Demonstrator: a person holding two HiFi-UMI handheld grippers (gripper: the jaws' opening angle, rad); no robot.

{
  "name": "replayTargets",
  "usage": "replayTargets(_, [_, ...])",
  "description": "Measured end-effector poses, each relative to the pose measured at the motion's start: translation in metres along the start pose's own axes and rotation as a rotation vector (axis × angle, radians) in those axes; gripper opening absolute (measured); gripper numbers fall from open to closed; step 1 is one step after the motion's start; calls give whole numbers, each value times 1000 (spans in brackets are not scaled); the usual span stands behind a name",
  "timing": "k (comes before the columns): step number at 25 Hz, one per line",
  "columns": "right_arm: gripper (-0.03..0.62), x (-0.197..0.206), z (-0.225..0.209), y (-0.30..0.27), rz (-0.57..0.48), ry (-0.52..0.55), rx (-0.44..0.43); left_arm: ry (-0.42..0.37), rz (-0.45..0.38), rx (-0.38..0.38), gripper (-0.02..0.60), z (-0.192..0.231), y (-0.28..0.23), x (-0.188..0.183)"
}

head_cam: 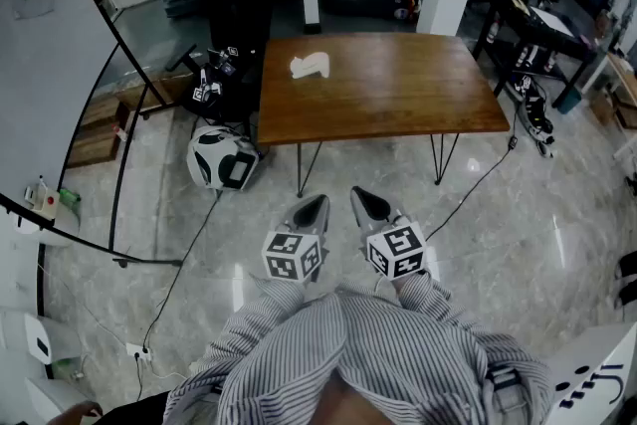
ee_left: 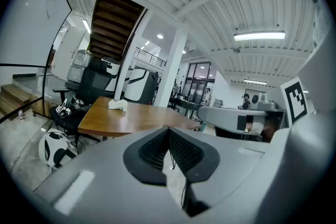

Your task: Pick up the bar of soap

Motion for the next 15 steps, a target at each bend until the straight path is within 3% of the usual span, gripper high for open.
replayTargets(7, [2, -1, -4, -19, 4, 14, -42, -76, -23, 3, 3, 2, -21, -10])
replayTargets(15, [2, 2, -14, -29, 34, 8, -72, -50, -29, 4, 3, 6, -39, -9])
Point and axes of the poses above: the fingertips, and each gripper's own axes: y backward along the fingers, z to its left, x out of its underside, the point moved 6 cm from there along y, backward along the fingers, and after that the axes turned 15 degrees about -z, right-handed, at the moved point
